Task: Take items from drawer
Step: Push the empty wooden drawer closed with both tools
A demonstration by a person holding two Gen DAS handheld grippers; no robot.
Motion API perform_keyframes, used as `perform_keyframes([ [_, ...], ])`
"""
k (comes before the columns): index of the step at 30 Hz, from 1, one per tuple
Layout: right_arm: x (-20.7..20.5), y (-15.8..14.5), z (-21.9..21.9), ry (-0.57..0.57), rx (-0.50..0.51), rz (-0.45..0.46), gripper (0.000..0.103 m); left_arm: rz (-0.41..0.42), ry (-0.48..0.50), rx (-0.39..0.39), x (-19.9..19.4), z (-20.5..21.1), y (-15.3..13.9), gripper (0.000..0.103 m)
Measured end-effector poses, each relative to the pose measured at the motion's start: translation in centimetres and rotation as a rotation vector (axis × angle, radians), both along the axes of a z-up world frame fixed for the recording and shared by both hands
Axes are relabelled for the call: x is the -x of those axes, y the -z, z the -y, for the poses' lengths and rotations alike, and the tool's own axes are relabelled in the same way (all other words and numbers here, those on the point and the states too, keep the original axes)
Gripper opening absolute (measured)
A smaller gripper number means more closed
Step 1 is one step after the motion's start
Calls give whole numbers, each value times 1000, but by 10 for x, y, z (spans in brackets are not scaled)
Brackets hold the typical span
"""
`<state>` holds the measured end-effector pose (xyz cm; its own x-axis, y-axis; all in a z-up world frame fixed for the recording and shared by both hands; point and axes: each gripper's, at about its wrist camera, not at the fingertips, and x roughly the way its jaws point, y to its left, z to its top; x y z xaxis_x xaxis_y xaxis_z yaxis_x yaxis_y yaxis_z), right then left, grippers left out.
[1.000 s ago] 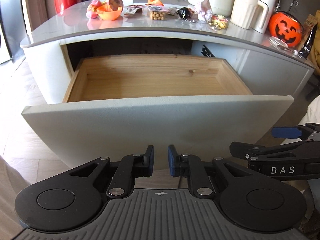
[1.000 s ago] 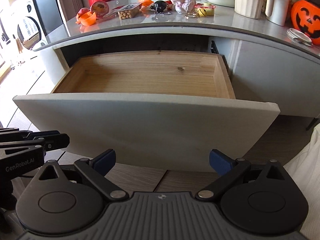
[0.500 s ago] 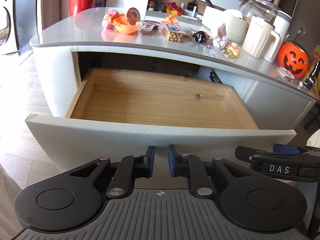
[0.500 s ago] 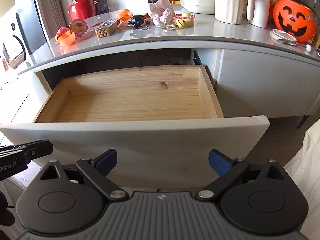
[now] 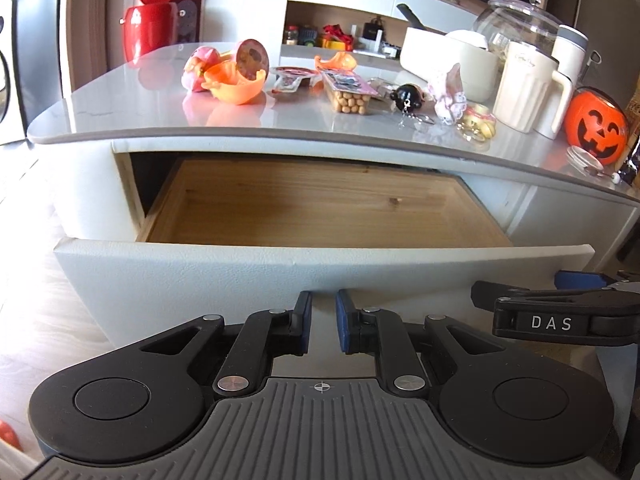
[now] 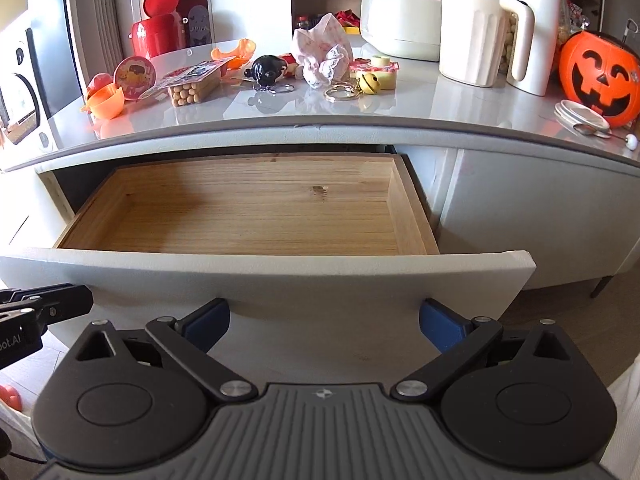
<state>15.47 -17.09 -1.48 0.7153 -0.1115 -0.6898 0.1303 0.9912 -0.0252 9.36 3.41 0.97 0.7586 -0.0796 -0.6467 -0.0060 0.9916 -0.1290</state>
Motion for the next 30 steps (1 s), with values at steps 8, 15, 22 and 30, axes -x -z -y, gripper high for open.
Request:
perform_keyframes([
  [8, -26, 4, 1, 0, 26, 47, 103, 89, -25, 10, -20, -6, 12, 16],
  [15, -47, 11, 3, 8, 38, 124, 103, 179, -53, -16, -39, -4, 23, 16],
  [22, -53, 13, 9, 27, 52, 162, 103, 225, -54, -51, -43, -1, 28, 16],
  [30, -74, 15, 17, 59, 34, 176, 103, 249, -88, 2, -67, -9, 32, 15],
])
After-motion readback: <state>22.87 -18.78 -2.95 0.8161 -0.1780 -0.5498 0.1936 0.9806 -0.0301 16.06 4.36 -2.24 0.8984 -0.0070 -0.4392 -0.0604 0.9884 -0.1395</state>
